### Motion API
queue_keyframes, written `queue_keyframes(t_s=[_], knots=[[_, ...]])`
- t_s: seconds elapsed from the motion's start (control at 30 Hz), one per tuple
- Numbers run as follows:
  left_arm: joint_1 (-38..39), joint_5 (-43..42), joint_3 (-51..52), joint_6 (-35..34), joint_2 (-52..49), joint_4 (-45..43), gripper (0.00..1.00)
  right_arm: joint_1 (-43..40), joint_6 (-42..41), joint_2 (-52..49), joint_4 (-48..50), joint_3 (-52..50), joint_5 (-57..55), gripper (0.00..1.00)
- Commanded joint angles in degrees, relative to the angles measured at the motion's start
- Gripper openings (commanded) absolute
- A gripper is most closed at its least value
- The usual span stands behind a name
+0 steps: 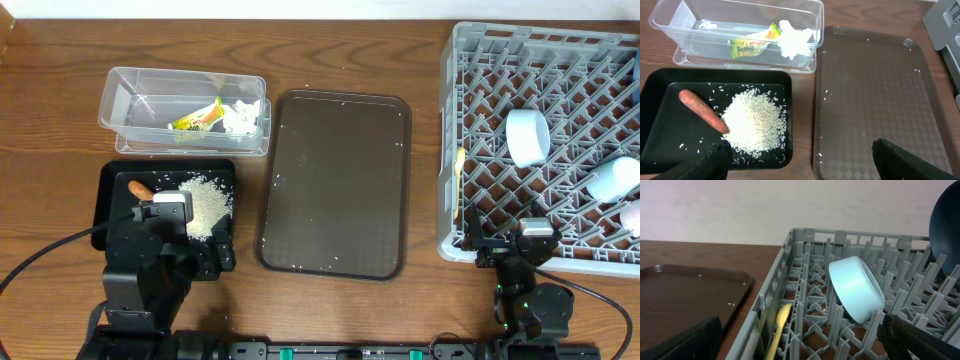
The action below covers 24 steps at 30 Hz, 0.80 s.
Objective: Sort waste into correct bins and load items into the dishwasher rack
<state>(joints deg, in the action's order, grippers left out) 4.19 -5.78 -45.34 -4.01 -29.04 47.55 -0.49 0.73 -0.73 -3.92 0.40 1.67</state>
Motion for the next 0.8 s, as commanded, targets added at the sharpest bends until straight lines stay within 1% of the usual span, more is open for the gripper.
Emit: queue_keyframes(t_s=[0.0, 0.5, 0.63, 0.77], knots=[[-0.22, 0.48, 0.17, 0.79, 0.20, -0.02, 0.91, 0.31, 1.05, 0.46, -0.22, -0.11, -0.15, 0.99], [-0.22, 0.52, 0.57, 1.49, 0.61, 0.31, 0.91, 0.31, 1.05, 0.46, -0.22, -0.11, -0.15, 0.99], [-1.20, 0.52, 3.28, 3.30, 3.15, -0.94, 0.91, 0.31, 1.05, 0.46, -0.22, -0.11, -0.15, 0.99], [-2.32, 0.50, 9.62, 3.39, 8.26, -5.75, 0.91, 0.31, 1.05, 0.46, -0.22, -0.11, -0.15, 0.99]])
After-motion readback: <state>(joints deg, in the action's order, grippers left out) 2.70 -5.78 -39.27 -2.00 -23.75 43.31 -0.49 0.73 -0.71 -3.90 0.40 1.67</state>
